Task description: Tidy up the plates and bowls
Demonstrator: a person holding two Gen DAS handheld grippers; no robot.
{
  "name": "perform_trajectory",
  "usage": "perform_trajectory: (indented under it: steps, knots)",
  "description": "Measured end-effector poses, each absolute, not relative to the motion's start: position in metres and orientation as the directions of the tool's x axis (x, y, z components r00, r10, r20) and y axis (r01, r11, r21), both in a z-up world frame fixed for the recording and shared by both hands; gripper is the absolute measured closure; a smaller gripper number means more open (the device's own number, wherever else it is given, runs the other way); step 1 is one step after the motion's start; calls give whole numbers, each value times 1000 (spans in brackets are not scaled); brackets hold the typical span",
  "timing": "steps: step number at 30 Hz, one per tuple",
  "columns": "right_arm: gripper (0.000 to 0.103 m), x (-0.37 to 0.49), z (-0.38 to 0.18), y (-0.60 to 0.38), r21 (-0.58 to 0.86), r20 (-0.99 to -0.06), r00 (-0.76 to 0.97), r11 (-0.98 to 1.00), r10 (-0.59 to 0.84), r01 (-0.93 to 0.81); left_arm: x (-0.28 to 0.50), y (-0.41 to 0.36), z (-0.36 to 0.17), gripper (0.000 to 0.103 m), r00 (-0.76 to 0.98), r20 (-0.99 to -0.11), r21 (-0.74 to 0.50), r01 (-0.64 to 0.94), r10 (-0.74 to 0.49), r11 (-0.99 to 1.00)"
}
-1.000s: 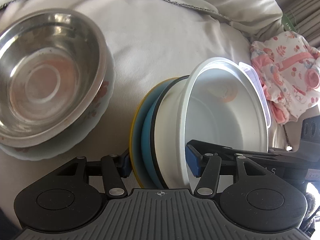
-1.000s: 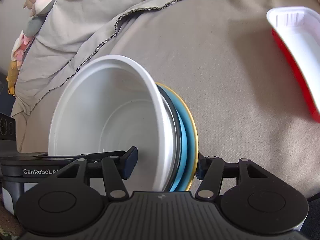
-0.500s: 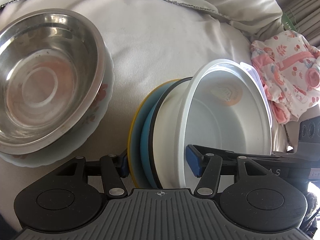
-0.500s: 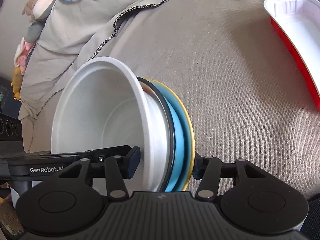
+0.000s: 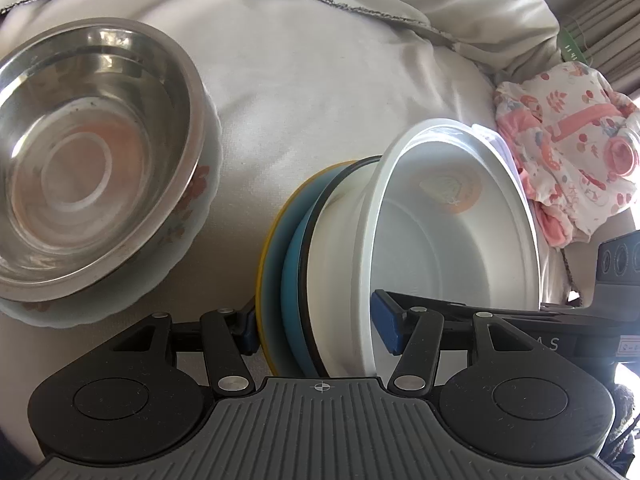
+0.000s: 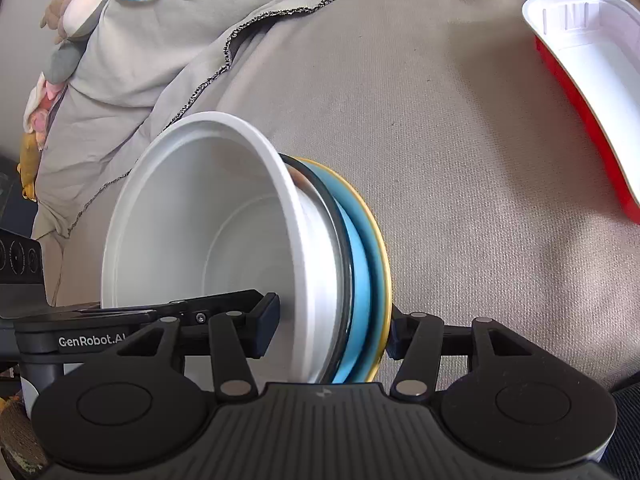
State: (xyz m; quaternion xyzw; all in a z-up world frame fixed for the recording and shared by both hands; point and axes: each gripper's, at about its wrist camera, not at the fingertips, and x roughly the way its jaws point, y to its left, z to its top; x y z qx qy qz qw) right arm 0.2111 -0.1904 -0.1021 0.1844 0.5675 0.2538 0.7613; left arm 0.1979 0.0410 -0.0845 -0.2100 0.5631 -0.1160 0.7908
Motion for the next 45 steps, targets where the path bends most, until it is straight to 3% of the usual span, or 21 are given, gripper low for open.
perform_trajectory:
  steps: [10,15,21,28,31,45]
  knots:
    - [49,211,-34,-175,483,-762,342,835,549,-264,201,64,-23,44,476,-748,-508,38,-462,861]
    - [49,229,10,-122,458,-722,372,806,584,-375,195,120,7,44,572,-720,-474,9,-393,880]
    - [49,264,-8,-30,482,-759,238,768,606,-421,190,198,-28,43,605,-724,-504,-138,-330,853]
    - [48,280,-54,28,430,-844,124,796,522,-426,196,240,-70,44,601,-750,-499,-238,-278,833]
    - [47,276,-50,36,370,-853,170,801,493,-470,197,244,-73,45,611,-737,-513,-228,-288,828]
    - [49,267,-32,19,361,-850,218,831,479,-423,187,248,-68,46,634,-717,-540,-243,-289,805]
